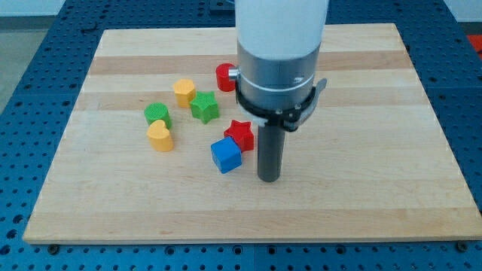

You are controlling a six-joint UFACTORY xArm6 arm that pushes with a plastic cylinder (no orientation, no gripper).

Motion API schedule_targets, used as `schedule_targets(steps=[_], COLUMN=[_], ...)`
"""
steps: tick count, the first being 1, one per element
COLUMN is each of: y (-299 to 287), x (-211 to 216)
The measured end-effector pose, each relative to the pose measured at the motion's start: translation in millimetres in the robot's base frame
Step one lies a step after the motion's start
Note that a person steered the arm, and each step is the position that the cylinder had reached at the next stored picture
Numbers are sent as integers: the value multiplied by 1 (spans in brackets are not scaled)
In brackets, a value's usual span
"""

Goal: Move the blue cube to the bottom of green star

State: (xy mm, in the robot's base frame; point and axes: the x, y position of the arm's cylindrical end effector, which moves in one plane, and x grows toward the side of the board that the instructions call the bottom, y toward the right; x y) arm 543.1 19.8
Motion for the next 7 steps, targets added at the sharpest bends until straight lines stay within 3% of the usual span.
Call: schedule_targets(steps=[7], y=[-54], x=[-2])
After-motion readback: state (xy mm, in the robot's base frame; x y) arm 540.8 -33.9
